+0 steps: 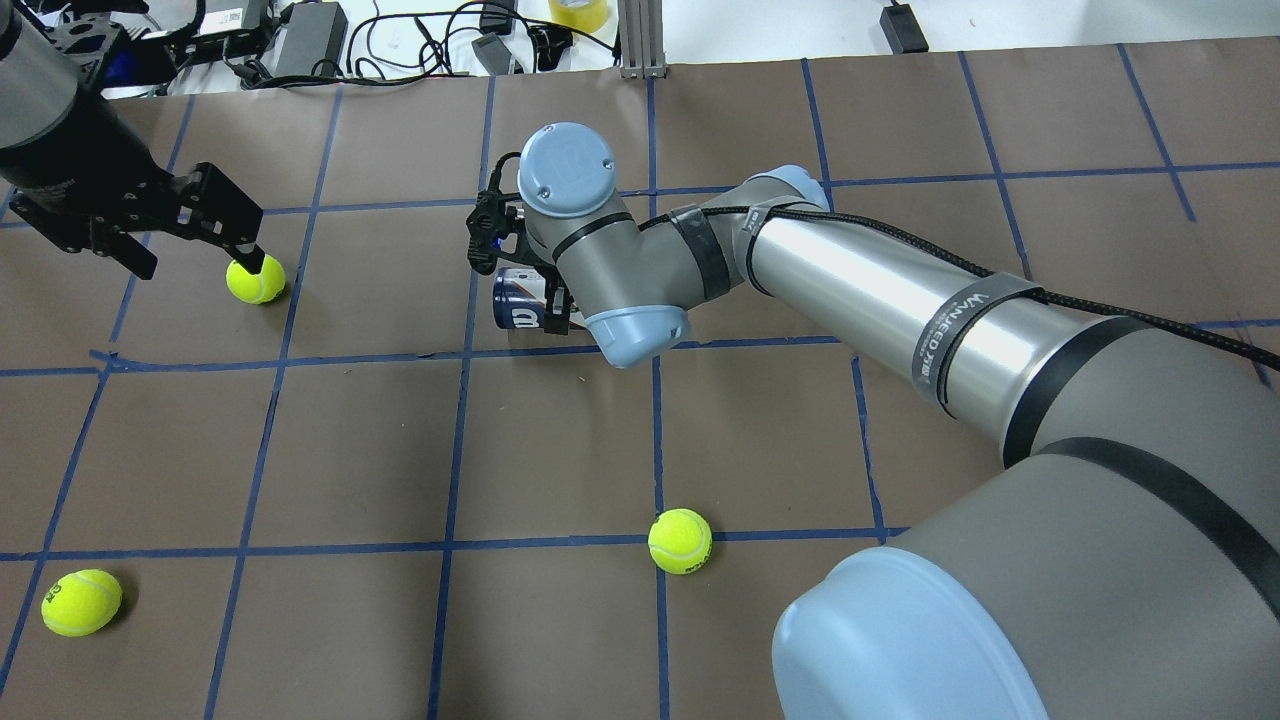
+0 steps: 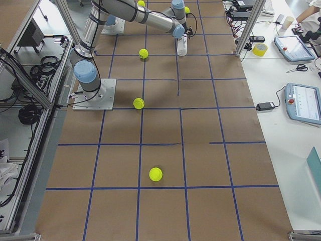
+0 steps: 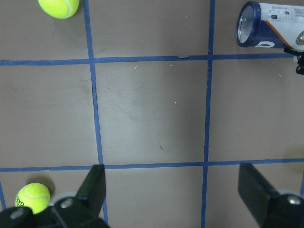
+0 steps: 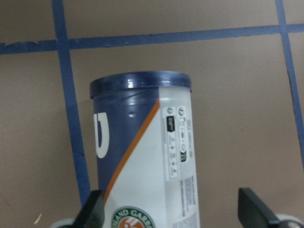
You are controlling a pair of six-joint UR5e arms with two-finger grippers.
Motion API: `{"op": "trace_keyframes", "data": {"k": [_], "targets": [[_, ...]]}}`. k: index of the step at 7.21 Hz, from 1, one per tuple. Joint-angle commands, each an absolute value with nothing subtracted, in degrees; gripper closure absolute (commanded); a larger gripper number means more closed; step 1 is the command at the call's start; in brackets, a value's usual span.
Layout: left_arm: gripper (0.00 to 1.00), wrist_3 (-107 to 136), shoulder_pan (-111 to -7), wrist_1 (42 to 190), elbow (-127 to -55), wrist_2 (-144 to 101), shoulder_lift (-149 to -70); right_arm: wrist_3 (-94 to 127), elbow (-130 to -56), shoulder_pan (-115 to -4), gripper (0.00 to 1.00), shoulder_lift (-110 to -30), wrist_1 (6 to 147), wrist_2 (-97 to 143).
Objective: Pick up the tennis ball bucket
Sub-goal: 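Lay the can on its side and open the right gripper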
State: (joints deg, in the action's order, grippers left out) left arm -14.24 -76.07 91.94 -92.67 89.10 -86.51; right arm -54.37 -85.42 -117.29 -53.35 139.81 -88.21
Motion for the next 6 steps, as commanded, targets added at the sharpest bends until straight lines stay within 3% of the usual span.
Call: {"op": "trace_keyframes", "data": {"k": [1,6], "targets": [[0.0,-14.24,-76.11,91.93,-92.64,89.03,-86.57,-51.08,-85.43,-115.5,0.0,-58.93,134.07,-88.33],[0.0,-18.11,-76.03,90.97,-93.95,83.44,-88.06,-38.18,-85.78,-103.04,0.0,-80.03,106.34,-82.97]]}}
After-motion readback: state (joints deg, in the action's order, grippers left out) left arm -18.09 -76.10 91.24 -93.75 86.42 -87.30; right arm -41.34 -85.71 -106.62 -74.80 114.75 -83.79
